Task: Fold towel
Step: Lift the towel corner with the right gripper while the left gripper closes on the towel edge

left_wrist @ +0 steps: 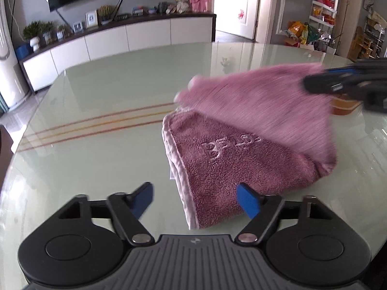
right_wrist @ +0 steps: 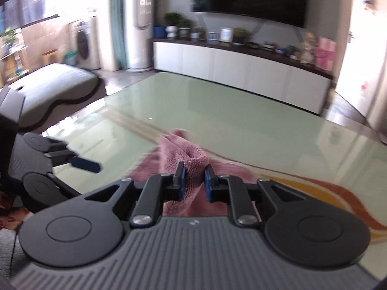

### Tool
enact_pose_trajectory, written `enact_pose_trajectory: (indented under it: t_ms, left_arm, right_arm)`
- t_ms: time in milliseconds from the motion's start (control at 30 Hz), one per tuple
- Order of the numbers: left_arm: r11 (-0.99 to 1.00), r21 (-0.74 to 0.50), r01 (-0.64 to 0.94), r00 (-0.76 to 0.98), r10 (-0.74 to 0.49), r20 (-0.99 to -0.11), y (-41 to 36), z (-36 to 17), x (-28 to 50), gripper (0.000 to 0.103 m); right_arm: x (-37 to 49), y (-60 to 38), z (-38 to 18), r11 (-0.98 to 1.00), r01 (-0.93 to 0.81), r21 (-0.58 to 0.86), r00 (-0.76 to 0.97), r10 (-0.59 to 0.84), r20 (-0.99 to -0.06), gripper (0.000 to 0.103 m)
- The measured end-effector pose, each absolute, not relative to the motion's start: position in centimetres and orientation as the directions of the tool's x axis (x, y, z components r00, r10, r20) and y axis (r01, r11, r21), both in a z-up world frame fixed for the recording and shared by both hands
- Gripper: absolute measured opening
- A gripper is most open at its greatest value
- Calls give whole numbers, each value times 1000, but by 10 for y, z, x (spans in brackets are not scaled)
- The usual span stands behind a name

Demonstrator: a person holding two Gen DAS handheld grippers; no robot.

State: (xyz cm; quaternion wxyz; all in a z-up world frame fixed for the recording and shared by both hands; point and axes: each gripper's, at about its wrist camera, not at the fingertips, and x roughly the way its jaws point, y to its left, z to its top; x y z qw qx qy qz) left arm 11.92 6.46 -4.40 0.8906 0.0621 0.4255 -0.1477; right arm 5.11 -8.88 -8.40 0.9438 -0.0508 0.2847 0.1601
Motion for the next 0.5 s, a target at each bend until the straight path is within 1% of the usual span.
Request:
enact_pose_trajectory:
  t_ms: [67, 200, 300, 367, 500]
  left_arm:
    - [952, -32, 303, 575, -210, -791, 65, -51, 124, 57]
    - [952, -56, 299, 556, -222, -801, 64, -53, 128, 43]
    - [951, -58, 304, 551, -225, -804, 62, -53, 129, 37]
    - [948, -38, 316, 554, -217, -804, 58, -52, 127, 35]
    - [947, -28, 321, 552, -211, -806, 56, -51, 126, 34]
  right_arm:
    - [49, -118, -87, 965, -263, 11, 794, 223, -565, 15]
    - [44, -156, -103, 987, -163, 8, 787, 135, -602, 15]
    - [39, -182, -120, 995, -93, 26, 760, 87, -644, 15]
    - [38, -196, -137, 999, -35, 23, 726, 42, -687, 15]
    - [36, -203, -153, 1000, -2, 21, 688, 17, -726, 16]
